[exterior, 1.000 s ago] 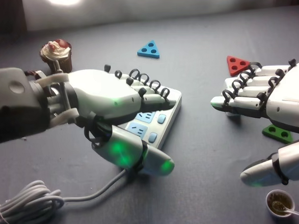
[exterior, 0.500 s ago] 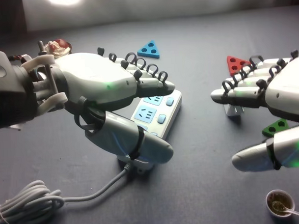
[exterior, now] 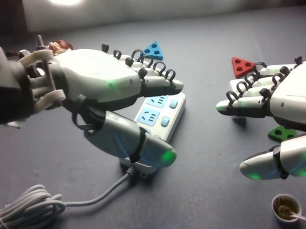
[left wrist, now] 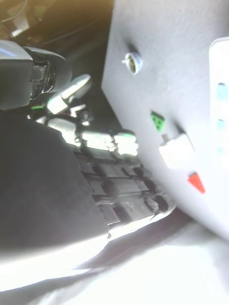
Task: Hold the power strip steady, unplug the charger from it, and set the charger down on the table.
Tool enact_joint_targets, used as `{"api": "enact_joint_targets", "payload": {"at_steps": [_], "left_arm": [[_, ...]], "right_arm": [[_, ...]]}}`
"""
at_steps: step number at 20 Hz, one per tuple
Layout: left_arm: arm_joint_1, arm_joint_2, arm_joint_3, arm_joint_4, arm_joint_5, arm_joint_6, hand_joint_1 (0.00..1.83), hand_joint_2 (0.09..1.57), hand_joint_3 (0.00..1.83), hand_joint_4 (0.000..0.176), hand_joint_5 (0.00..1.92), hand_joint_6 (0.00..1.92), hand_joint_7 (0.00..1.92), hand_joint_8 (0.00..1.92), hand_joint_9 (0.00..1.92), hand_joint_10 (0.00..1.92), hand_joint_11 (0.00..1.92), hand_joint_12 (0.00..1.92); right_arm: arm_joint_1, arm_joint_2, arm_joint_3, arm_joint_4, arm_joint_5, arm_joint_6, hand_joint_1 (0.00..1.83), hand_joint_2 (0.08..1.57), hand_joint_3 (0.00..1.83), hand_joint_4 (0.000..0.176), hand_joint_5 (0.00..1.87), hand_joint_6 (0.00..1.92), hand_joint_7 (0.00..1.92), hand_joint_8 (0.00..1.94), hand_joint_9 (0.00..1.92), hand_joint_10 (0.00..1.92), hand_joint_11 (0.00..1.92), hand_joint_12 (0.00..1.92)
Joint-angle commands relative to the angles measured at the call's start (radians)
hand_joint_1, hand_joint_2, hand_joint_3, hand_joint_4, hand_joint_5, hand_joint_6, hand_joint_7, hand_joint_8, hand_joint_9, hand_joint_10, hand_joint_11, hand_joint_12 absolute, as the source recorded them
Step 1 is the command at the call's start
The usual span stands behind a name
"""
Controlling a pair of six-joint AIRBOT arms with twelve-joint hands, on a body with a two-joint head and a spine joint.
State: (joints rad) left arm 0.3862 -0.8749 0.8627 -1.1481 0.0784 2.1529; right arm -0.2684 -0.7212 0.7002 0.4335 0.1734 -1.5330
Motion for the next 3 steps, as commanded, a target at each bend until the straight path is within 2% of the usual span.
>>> {"api": "enact_joint_targets", "payload": {"at_steps": [1,3], "left_arm": [[-0.016,0.006,-0.004,-0.007,-0.037,0.000,0.03,1.02,0.00,0.000,0.12,0.01,0.14,0.01,0.14,0.01,0.13,0.04],[-0.016,0.009,-0.006,-0.004,-0.039,0.000,0.05,1.01,0.00,0.000,0.14,0.01,0.15,0.01,0.16,0.01,0.15,0.05]], "right_arm": [[0.010,0.009,-0.001,-0.004,0.091,-0.006,0.00,1.10,0.00,0.000,0.24,0.00,0.30,0.01,0.29,0.00,0.06,0.58],[0.009,0.009,-0.002,-0.004,0.091,-0.012,0.03,1.11,0.00,0.000,0.30,0.01,0.35,0.01,0.35,0.01,0.08,0.64]]}}
